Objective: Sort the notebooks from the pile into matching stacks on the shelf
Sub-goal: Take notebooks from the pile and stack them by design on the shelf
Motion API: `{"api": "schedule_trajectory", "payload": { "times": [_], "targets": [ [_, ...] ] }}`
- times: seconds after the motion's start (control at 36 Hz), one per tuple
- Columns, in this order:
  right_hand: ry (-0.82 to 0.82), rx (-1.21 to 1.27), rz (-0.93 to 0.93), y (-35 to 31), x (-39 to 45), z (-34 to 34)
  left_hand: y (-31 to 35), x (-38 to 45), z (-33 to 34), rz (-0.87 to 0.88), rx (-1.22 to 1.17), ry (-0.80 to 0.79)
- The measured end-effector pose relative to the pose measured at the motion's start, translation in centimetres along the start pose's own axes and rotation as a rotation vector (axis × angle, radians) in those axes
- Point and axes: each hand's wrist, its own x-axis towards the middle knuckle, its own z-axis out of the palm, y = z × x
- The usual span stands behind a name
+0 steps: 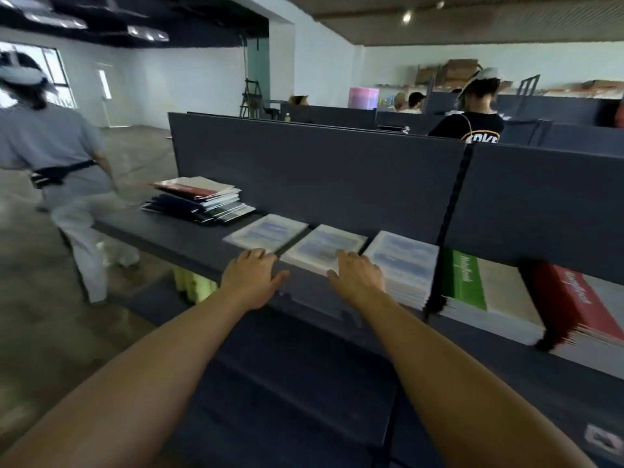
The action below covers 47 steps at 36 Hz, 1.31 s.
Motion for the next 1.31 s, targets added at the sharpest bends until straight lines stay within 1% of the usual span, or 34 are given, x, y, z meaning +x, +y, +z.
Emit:
{"api": "schedule_trajectory", "payload": {
  "times": [0.17, 0.33, 0.53, 0.72, 0.92, 1.06, 1.19, 1.31],
  "targets": [
    [-0.045, -0.037, -0.084, -7.6, 2.3, 2.5, -7.7, -0.5, 0.4, -0.071, -0.023, -0.011],
    [-0.031, -0.097, -0.151, -12.7, 5.4, 3.5, -13.4, 0.1, 0.9, -0.121, -0.043, -0.019],
    [-0.034, -0.153, -0.217, -17.3, 11.2, 4.6, -19.1, 2.6, 1.5, -0.189, -0.031, -0.023],
    [0.006, -0.137, -0.234, -20.3, 18.4, 5.0, -23.8, 7.8, 0.8, -0.225, 0.011, -0.027],
    [0.011, -0.1, -0.183, -23.0, 24.9, 4.9, -27.0, 12.9, 0.1, -0.231, 0.028, 0.013],
    [0.019, -0.096, -0.175, -25.2, 27.7, 5.2, -29.1, 15.7, 0.5, -0.212, 0.012, -0.002],
    [-0.002, -0.089, -0.151, -28.2, 30.3, 5.9, -31.7, 18.3, 0.9, -0.166, 0.009, -0.019],
    [0.011, -0.097, -0.131, -30.3, 32.2, 6.6, -33.8, 20.8, 0.9, -0.1, 0.007, -0.017]
  ]
}}
